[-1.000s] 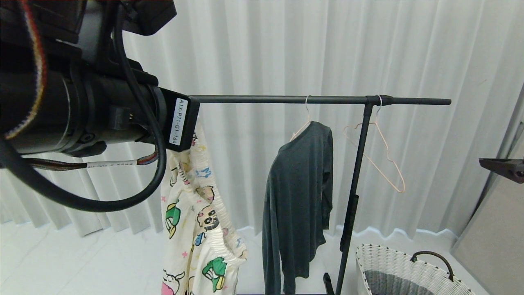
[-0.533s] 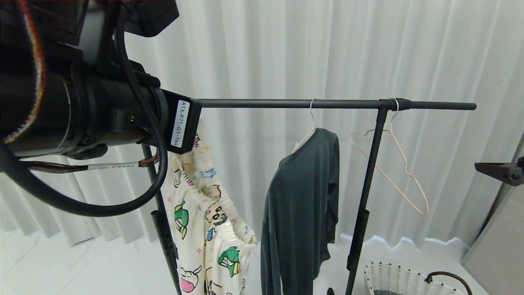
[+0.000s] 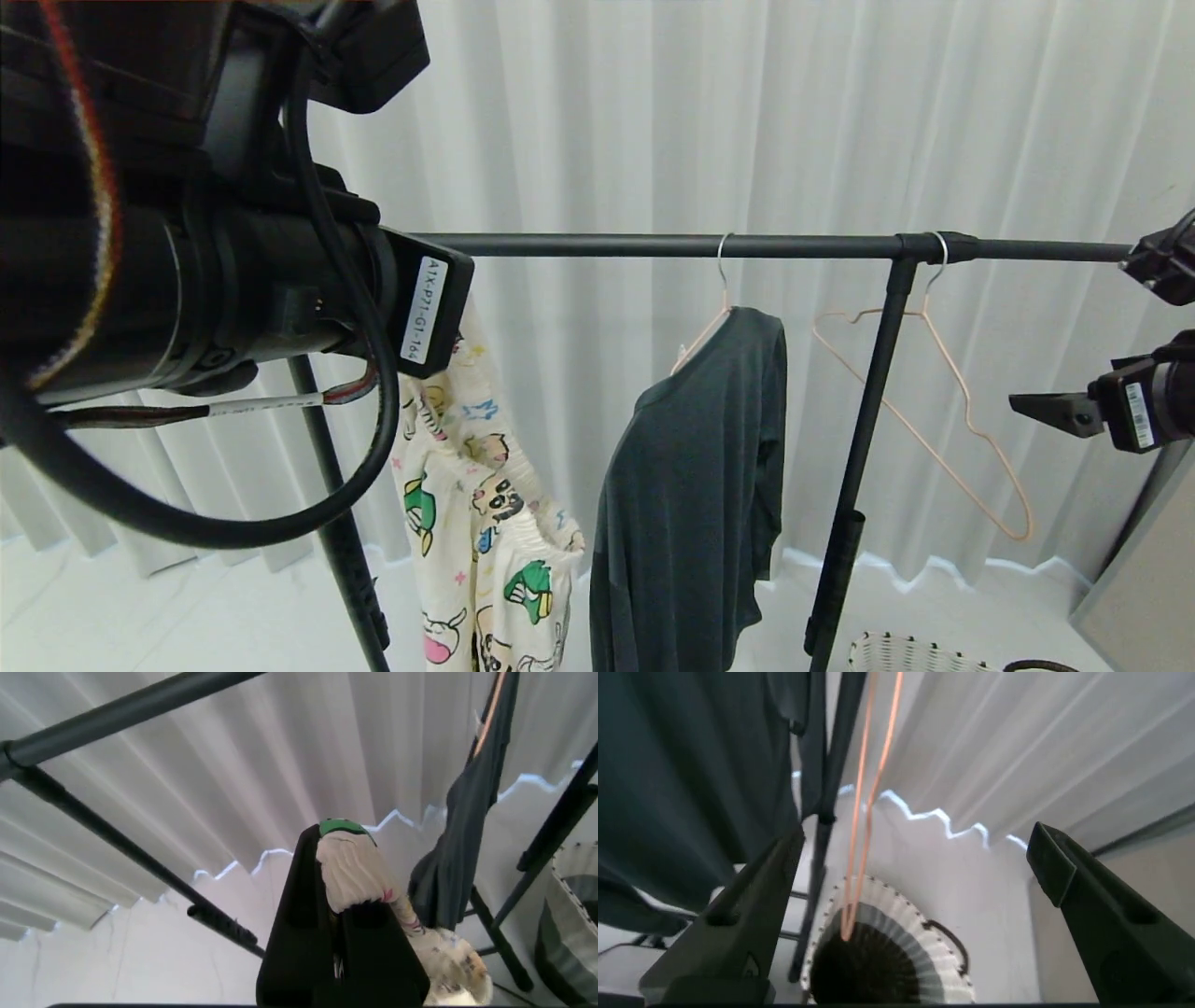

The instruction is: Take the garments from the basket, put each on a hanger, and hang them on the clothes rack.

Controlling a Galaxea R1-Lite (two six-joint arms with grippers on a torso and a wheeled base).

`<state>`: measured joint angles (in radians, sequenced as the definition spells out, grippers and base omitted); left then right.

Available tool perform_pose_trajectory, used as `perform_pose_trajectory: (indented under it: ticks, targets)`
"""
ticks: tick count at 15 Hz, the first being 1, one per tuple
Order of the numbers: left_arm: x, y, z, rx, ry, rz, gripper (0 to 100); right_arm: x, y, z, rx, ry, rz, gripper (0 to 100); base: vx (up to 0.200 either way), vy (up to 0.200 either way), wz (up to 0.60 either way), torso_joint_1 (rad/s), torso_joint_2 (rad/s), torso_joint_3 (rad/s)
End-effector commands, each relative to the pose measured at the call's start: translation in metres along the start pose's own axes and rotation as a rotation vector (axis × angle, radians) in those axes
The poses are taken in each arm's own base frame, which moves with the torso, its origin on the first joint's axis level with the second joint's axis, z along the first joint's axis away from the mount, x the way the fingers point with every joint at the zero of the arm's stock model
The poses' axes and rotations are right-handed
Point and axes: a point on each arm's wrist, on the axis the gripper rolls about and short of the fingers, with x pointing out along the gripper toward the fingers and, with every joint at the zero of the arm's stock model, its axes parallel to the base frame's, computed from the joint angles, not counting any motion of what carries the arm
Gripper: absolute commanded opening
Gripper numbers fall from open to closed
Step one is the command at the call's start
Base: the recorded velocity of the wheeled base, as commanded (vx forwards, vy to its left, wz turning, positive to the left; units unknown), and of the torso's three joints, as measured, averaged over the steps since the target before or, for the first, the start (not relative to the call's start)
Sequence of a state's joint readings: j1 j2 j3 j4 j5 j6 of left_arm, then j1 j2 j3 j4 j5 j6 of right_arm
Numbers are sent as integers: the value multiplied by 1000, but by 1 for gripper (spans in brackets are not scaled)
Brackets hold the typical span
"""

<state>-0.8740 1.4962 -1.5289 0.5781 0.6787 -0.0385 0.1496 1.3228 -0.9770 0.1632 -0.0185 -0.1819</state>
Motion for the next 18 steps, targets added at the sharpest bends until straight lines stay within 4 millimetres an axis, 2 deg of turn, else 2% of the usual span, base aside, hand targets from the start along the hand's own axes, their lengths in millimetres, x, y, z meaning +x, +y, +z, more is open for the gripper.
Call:
perform_pose_trajectory:
  ticks: [1, 5, 7, 11, 14, 15, 18]
  targets:
    - [0, -2, -1, 7, 2, 8, 0, 42, -3, -2, 65, 73, 15, 100, 0, 0, 0, 0, 0, 0]
    - [-5, -7, -2, 22, -9, 37, 0, 99, -14, -6, 212, 181, -11, 100, 0, 0, 0, 0, 0, 0]
    - [-5, -7, -2, 24, -9, 53, 0, 117, -19, -8, 231, 208, -22, 100, 0, 0, 0, 0, 0, 0]
    - [-4, -8, -4, 29, -3, 55, 0, 138, -20, -14, 237, 230, -19, 100, 0, 0, 0, 0, 0, 0]
    - [-3, -8, -4, 30, -1, 55, 0, 140, -18, -14, 233, 227, -13, 100, 0, 0, 0, 0, 0, 0]
    - [-3, -8, -4, 30, -1, 55, 0, 140, -18, -14, 235, 227, -14, 0, 0, 0, 0, 0, 0, 0]
    - [-4, -8, -4, 29, -2, 55, 0, 138, -18, -13, 236, 218, -15, 0, 0, 0, 0, 0, 0, 0]
